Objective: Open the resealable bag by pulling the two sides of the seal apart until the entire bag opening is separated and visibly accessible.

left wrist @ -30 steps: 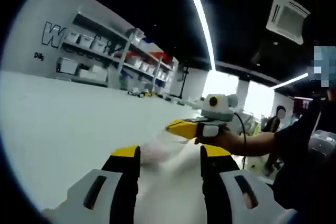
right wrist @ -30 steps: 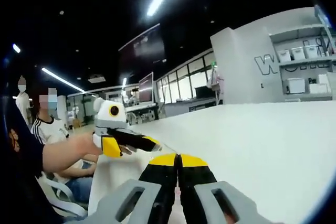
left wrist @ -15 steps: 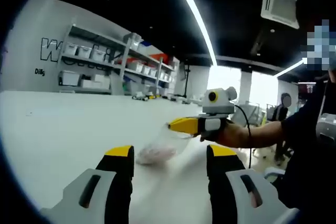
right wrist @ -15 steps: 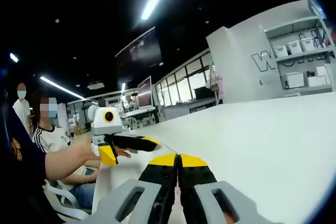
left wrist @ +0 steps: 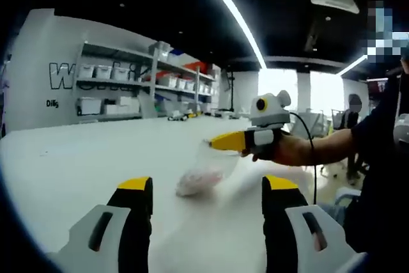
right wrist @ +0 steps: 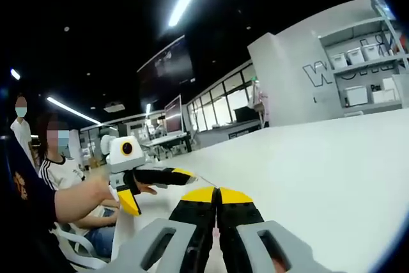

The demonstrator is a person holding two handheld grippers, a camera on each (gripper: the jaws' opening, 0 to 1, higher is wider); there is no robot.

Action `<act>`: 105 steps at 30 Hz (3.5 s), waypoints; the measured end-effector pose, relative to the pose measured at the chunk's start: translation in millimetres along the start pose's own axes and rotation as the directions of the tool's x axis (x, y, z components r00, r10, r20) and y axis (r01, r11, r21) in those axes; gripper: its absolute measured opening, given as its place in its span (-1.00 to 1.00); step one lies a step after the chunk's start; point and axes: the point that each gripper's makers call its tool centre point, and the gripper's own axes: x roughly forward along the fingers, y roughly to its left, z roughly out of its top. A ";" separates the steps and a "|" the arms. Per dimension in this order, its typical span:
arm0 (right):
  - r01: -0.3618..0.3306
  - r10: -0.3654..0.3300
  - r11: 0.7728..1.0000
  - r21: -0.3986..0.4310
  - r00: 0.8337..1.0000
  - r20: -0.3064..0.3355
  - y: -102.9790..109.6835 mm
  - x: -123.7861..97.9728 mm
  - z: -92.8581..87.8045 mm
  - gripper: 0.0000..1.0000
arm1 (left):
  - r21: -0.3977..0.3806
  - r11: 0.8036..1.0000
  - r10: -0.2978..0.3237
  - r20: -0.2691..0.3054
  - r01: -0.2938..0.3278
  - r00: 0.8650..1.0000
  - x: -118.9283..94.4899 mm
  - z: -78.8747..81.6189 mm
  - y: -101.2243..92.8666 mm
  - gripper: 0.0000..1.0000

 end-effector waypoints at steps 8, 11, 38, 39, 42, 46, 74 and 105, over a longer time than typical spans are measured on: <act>0.025 -0.025 1.000 0.012 1.000 0.013 4.5 -6.9 -4.1 -1.00 | 0.015 1.000 0.021 0.047 -0.021 0.999 -2.7 4.8 4.3 0.63; 0.034 -0.034 0.999 0.022 0.999 0.018 3.2 -7.7 -4.4 -1.00 | 0.029 0.999 0.040 0.060 -0.042 0.997 -3.5 6.6 8.3 0.71; 0.061 -0.067 0.993 0.097 0.996 0.058 -39.3 1.6 18.7 -1.00 | 0.039 0.997 0.064 0.028 -0.065 0.998 -5.0 -5.8 8.5 0.95; 0.062 -0.069 0.992 0.106 0.996 0.063 -40.9 1.7 20.6 -1.00 | 0.040 0.997 0.063 0.027 -0.064 0.998 -5.2 -6.1 8.1 0.94; 0.064 -0.074 0.989 0.133 0.994 0.076 -49.4 2.4 27.1 -1.00 | 0.044 0.997 0.068 0.030 -0.069 0.997 -5.9 -5.9 8.9 0.94; 0.072 -0.086 0.985 0.157 0.993 0.086 -55.8 3.6 33.2 -1.00 | 0.043 0.997 0.066 0.031 -0.068 0.997 -5.8 -5.9 9.7 0.92; 0.091 -0.123 0.966 0.241 0.985 0.123 -97.2 27.5 62.7 -1.00 | 0.035 0.996 0.076 0.003 -0.076 0.997 -5.2 -15.3 15.4 0.85; 0.144 -0.187 0.947 0.288 0.974 0.129 -161.4 80.3 80.9 -1.00 | 0.018 0.994 0.107 -0.009 -0.107 0.994 -4.0 -20.0 29.4 0.85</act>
